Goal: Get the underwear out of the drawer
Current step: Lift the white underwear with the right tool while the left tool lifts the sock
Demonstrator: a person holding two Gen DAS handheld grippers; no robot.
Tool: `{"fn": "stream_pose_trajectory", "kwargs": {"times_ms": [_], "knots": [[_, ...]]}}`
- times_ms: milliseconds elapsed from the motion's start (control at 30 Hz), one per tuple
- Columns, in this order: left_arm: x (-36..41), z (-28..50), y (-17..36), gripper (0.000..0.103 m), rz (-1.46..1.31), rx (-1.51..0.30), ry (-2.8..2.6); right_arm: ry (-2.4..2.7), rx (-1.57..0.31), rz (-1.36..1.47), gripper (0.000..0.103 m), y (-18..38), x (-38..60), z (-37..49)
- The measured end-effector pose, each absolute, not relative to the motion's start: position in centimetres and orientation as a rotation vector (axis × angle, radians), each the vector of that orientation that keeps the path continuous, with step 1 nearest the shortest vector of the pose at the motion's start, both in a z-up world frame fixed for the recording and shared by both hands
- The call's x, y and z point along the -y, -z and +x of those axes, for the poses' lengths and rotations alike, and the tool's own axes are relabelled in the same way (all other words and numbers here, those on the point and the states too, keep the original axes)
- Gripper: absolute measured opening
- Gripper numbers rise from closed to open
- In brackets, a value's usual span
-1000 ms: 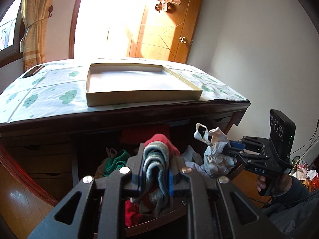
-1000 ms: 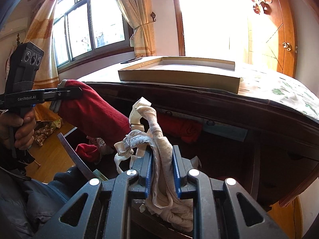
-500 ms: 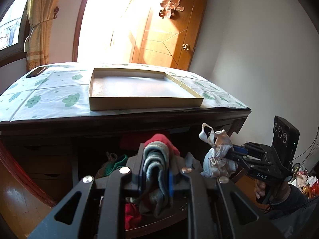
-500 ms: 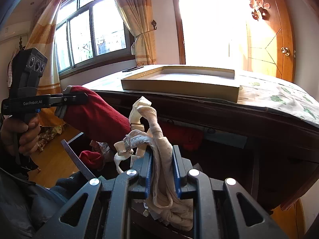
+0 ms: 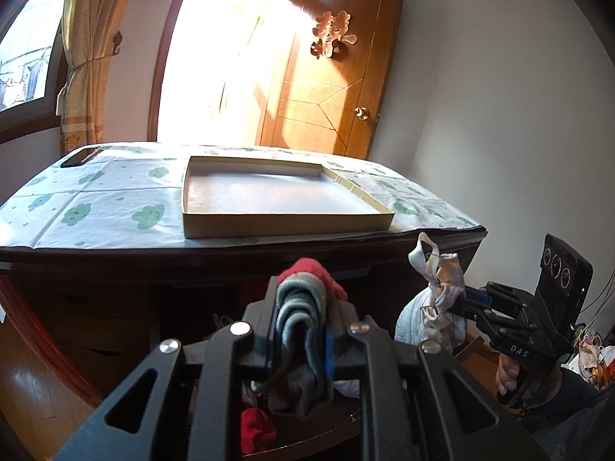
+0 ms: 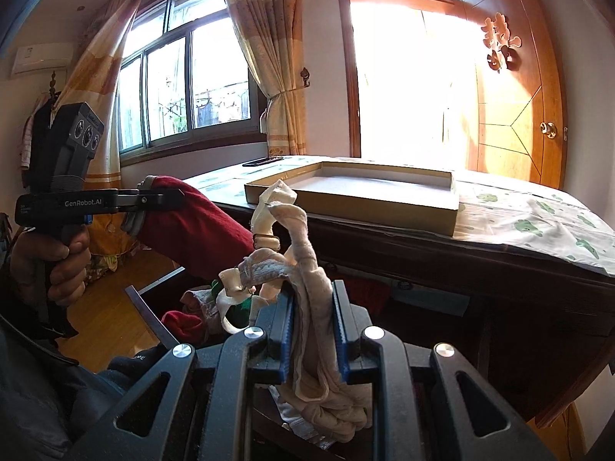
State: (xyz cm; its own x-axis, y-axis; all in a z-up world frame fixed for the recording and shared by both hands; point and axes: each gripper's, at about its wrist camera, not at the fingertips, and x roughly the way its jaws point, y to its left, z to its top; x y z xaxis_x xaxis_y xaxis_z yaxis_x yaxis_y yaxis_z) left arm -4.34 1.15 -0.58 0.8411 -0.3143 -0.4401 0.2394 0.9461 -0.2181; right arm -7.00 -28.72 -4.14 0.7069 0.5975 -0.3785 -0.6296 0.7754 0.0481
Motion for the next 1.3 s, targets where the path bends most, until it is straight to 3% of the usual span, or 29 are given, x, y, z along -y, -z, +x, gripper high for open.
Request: {"fn": "stream_pose_trajectory", "kwargs": {"times_ms": [1300], "knots": [[0.2, -6.8, -1.7, 0.015, -0.072, -0.250, 0.209, -0.719, -0.249, -0.052, 0.018, 0.7, 29.4, -7.5]]}}
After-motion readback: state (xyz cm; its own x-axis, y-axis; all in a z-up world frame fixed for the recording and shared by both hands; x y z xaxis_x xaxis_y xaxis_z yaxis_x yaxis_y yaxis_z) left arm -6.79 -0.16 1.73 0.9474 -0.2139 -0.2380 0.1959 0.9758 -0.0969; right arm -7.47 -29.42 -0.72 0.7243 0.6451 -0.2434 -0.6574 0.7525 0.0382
